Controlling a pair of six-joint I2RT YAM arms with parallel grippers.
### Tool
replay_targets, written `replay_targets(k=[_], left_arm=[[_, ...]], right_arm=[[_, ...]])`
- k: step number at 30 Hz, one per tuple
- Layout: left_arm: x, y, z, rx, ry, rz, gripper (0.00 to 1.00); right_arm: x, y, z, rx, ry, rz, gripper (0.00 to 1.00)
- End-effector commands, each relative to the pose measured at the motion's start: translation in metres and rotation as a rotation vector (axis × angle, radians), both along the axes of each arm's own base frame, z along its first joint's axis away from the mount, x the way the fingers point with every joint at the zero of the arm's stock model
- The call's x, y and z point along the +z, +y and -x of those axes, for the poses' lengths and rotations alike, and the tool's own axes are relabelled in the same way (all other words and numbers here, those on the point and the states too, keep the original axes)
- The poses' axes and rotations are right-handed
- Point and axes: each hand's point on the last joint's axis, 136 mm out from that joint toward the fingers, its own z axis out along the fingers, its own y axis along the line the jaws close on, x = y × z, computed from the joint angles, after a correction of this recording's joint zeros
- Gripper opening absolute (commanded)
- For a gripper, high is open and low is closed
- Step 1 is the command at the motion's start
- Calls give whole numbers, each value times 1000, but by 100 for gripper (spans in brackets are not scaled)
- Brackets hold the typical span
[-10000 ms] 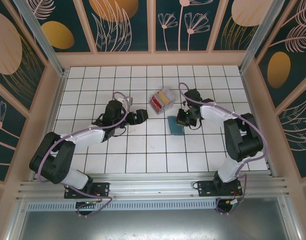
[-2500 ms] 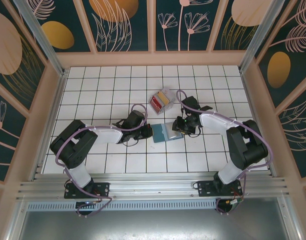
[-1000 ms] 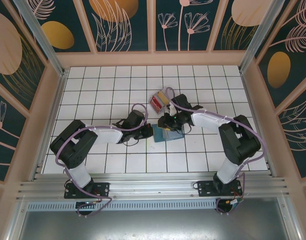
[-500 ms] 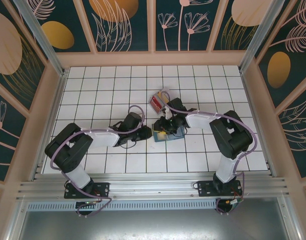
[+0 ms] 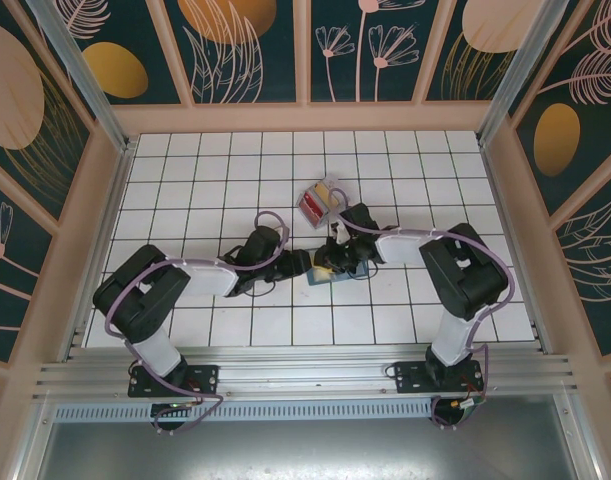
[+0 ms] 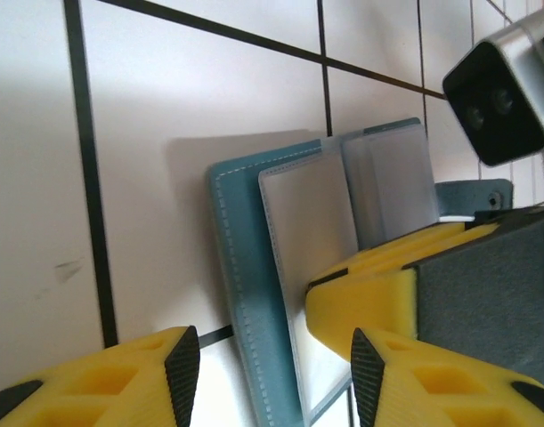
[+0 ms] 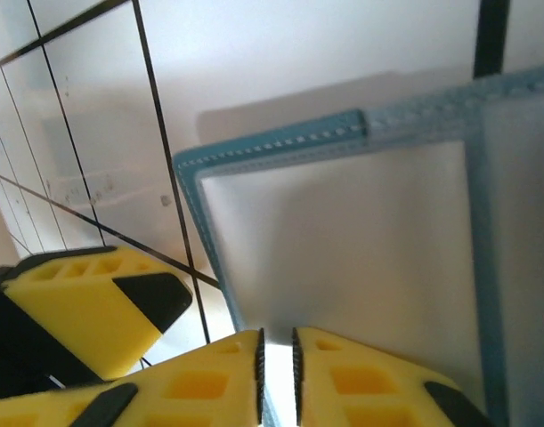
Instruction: Put the credit cards into the card holder
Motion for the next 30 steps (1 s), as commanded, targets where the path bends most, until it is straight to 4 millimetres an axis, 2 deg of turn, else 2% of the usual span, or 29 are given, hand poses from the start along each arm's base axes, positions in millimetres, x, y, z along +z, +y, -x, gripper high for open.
replay_targets(k=[1, 4, 6, 12, 15, 19, 22, 25, 28, 30], left_arm=[[2, -8, -5, 10, 4, 50, 50], [-5, -8, -7, 14, 20, 26, 50], [-17, -5, -8, 24, 49, -24, 49], [-42, -1, -15, 24, 97, -153, 48], [-59, 10, -12, 32, 136, -247, 47], [-78, 26, -4, 33, 171, -342, 39], [-85, 29, 1, 21, 190, -353, 34], [-88, 29, 4, 21, 196, -345, 34], [-85, 26, 2, 22, 190, -329, 34], [-82, 24, 0, 19, 182, -322, 34]], right_arm=[[16, 3, -7, -39, -38, -57, 9], [15, 2, -6, -38, -33, -49, 5], [15, 0, -6, -42, -39, -32, 4], [16, -4, -5, -44, -46, -14, 3], [18, -4, -5, -46, -49, -17, 4], [27, -3, -9, -45, -65, -26, 4], [42, -4, -14, -47, -97, -23, 5], [55, -17, -22, -67, -139, 19, 8], [58, -49, -34, -122, -155, 77, 19], [52, -70, -34, -145, -153, 139, 23]])
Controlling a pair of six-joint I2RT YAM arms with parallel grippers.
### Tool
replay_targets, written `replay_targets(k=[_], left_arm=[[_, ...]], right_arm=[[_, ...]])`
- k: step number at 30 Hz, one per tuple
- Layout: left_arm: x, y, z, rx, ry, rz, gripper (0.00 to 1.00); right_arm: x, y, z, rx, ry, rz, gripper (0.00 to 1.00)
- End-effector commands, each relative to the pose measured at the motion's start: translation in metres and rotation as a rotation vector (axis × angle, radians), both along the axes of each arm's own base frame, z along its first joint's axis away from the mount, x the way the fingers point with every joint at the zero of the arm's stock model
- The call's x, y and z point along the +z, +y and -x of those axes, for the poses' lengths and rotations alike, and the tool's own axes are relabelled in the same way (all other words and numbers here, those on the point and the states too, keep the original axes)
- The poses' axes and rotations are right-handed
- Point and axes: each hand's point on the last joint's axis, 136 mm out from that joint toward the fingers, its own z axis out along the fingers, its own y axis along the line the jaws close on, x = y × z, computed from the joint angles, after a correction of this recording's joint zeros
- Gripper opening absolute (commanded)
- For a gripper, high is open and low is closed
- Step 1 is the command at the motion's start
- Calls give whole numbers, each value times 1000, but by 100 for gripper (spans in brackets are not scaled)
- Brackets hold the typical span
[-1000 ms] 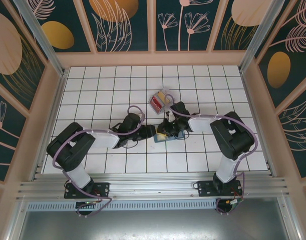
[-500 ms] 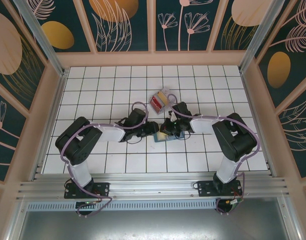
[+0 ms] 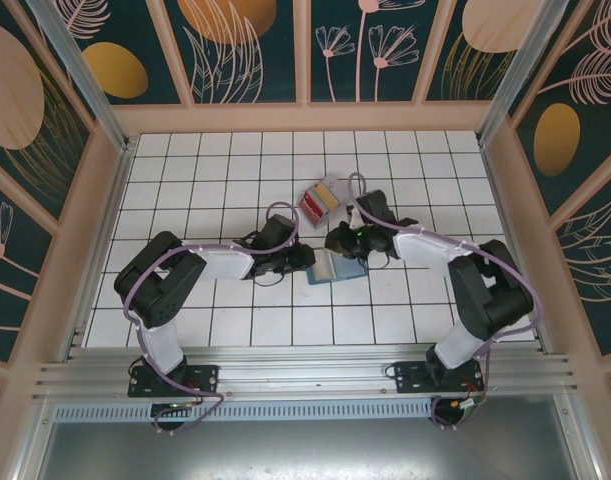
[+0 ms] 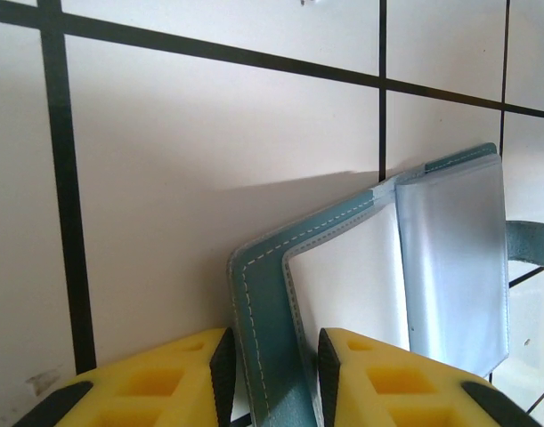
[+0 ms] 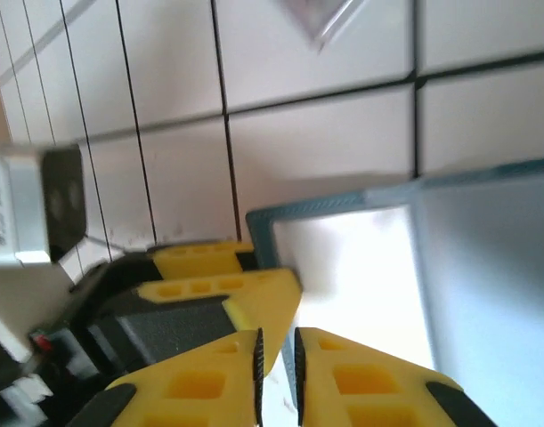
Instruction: Put the credit cards into the card holder
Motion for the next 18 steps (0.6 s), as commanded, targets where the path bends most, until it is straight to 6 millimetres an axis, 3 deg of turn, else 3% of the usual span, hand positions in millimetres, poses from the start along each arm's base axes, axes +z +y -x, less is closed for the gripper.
replay_targets(k=[1, 4, 13, 18], left_arm=[[-57, 32, 20, 9, 97, -175, 34], [-53, 30, 18, 5, 86, -169, 34], [-48, 25, 16, -6, 77, -151, 34], [-46, 25, 15, -4, 73, -150, 34]], right_arm=[[-7, -39, 1, -39, 6, 128, 25], [-16, -52, 8, -40, 36, 152, 29], [-46, -68, 19, -39, 84, 268, 31], [-52, -64, 21, -17, 100, 273, 31]])
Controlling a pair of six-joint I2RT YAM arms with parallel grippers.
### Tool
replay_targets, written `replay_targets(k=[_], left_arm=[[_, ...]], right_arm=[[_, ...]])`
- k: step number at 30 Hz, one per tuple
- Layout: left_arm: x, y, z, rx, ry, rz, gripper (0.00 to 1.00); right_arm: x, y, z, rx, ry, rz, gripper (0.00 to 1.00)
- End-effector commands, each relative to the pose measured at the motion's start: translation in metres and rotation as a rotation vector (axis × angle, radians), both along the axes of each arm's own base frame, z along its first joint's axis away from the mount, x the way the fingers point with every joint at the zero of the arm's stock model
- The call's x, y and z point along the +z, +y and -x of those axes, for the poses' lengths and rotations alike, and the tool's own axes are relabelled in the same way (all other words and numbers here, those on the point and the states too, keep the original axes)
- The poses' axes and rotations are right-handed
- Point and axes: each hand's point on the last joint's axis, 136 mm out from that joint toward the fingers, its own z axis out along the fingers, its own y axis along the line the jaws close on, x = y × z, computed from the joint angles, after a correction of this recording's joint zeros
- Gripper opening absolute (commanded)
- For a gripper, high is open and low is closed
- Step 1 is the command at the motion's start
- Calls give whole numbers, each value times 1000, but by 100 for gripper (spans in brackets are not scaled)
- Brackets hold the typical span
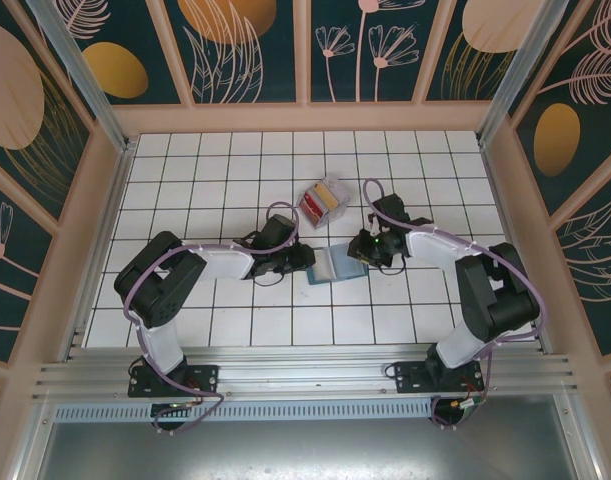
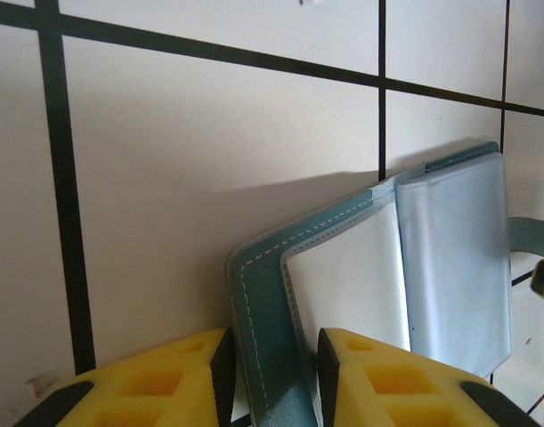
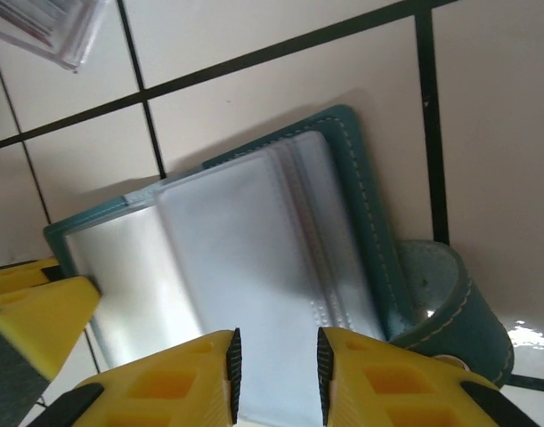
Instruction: Put the credit cards into the card holder
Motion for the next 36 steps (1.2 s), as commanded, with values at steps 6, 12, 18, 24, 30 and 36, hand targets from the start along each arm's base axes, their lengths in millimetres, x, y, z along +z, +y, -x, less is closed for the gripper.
replay_targets(k=[6, 12, 18, 24, 30, 36], left_arm=[[-46, 26, 16, 2, 77, -145, 34], [-47, 26, 17, 2, 78, -146, 34], [-46, 24, 16, -1, 77, -141, 34], [-46, 24, 15, -1, 75, -138, 34], [-45, 23, 15, -1, 76, -134, 33], [-44, 22, 15, -3, 73, -128, 32]], right_arm=[[-16, -3, 8, 30, 35, 65, 31], [-18, 2, 10, 41, 40, 57, 31], [-14, 15, 8, 56, 32, 13, 31], [-7, 30, 5, 75, 21, -52, 31], [0, 45, 4, 99, 11, -100, 31], [14, 55, 1, 113, -19, -136, 31]])
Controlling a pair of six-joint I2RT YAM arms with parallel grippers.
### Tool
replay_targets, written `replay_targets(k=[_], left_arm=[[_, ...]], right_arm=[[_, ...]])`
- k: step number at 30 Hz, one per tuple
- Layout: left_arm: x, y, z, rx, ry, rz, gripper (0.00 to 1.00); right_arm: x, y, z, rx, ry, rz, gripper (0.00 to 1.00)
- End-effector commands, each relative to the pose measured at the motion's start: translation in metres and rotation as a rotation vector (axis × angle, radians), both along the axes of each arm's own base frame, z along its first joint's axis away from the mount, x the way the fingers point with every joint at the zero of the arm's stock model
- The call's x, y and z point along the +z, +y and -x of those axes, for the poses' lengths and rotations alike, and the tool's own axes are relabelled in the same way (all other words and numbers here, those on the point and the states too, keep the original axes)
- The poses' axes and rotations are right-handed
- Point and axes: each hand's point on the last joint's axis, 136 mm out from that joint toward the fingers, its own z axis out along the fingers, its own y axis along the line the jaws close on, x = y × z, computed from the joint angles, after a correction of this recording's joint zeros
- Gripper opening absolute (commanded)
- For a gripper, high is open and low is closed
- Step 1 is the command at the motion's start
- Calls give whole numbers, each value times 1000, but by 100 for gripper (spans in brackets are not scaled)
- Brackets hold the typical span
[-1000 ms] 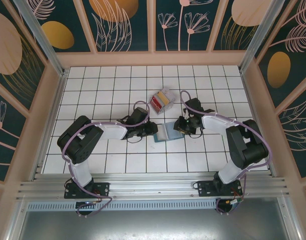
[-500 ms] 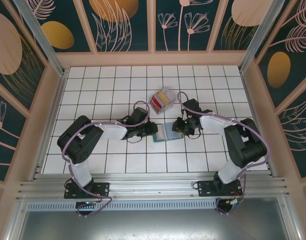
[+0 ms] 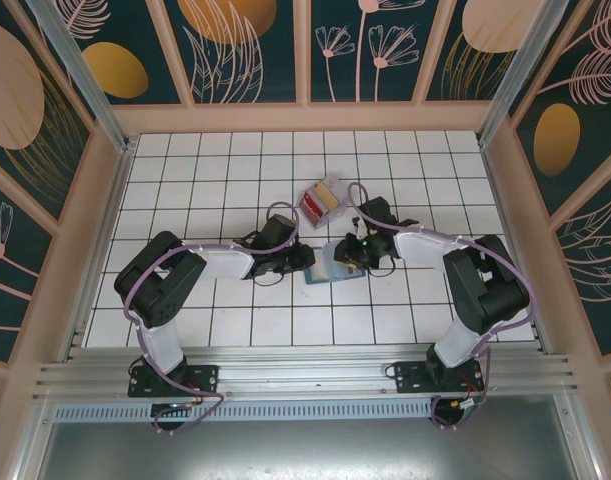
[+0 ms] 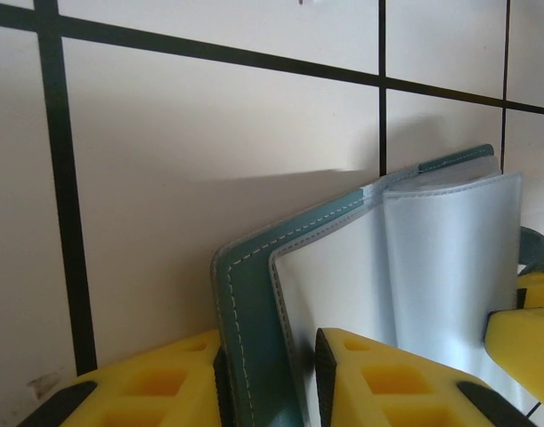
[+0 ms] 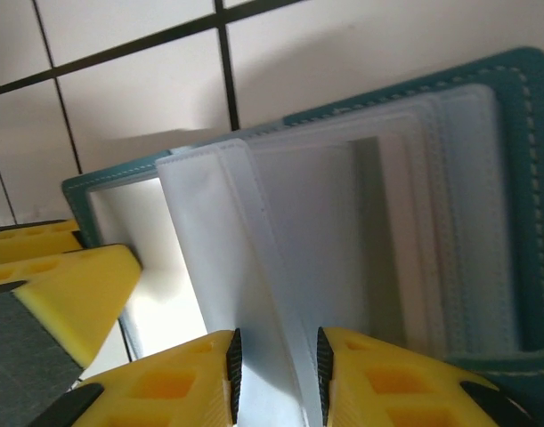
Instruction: Put the credit cards into the card holder
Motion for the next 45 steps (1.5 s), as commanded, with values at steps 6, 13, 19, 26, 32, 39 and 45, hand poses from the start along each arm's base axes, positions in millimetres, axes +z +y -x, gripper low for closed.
replay_targets(k=[6, 13, 19, 26, 32, 39, 45], left_arm=[[-41, 19, 13, -2, 72, -116, 32], [-36, 18, 12, -4, 61, -110, 32], [-19, 22, 10, 31, 20, -82, 32], [11, 58, 12, 183, 24, 33, 45], [46, 89, 8, 276, -48, 92, 49], [48, 62, 4, 163, -34, 165, 48], [31, 49, 13, 116, 21, 215, 45]], right_arm=[[27, 28, -10, 39, -46, -95, 31], [30, 50, -9, 72, -35, -174, 31], [26, 62, -6, 92, -11, -222, 32], [9, 64, -3, 88, 33, -227, 36], [-8, 65, -2, 104, 49, -156, 39], [-2, 75, -3, 145, 39, -160, 30], [7, 86, -9, 155, 31, -216, 17]])
